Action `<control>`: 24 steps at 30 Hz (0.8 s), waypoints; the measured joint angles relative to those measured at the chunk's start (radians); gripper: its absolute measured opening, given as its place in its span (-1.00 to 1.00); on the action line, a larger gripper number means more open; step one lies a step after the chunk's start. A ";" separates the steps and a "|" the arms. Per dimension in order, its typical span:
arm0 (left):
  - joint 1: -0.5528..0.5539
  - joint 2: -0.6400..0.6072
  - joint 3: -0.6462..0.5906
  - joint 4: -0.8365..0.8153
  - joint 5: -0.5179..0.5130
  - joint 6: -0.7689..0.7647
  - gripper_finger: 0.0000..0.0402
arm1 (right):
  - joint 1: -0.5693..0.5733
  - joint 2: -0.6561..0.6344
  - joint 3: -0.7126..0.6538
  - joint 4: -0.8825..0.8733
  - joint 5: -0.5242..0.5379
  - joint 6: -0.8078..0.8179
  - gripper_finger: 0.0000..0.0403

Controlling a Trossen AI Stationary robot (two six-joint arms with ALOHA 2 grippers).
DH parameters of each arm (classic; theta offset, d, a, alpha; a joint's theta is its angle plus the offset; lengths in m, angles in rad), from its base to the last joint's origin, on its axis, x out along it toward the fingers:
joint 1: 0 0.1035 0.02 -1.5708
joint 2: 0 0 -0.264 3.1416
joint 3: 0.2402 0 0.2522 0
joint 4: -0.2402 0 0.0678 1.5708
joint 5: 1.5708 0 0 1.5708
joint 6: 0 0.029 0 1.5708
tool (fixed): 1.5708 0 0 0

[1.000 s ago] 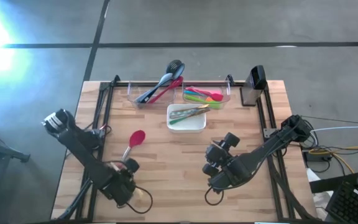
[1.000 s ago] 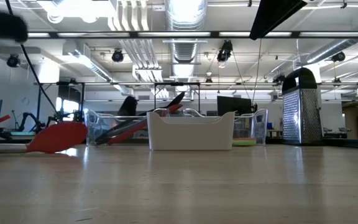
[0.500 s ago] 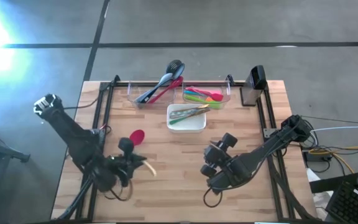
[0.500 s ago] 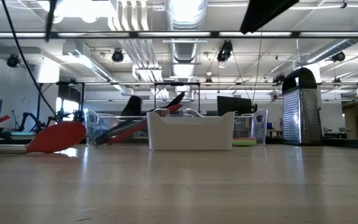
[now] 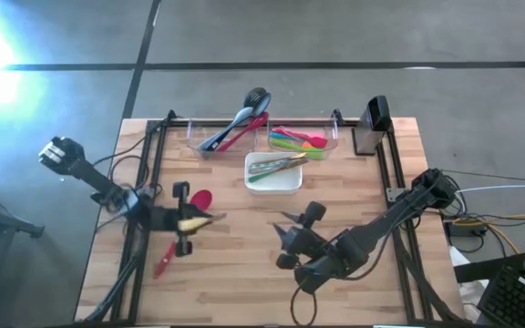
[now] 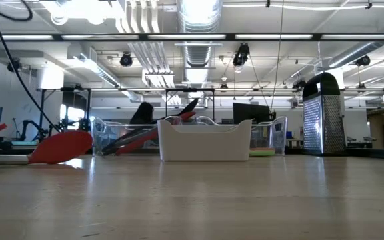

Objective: Pick & Place Kitchen Items
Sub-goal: Put the yellow table knife into the white bin

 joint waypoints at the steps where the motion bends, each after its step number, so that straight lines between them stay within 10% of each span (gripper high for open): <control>1: 0.032 0.002 -0.033 0.077 0.071 -0.038 -0.79 | 0.000 0.000 -0.001 0.055 0.000 -0.054 -0.12; 5: 0.148 0.004 -0.113 0.185 0.230 -0.197 -0.79 | 0.000 0.000 -0.001 0.292 -0.006 -0.298 -0.12; 12: 0.246 0.046 -0.102 0.179 0.160 -0.337 -0.79 | -0.029 0.000 -0.001 0.644 -0.154 -0.620 -0.12; 24: 0.259 0.185 0.095 0.184 0.085 -0.359 -0.79 | -0.105 0.011 -0.011 0.686 -0.222 -0.639 -0.12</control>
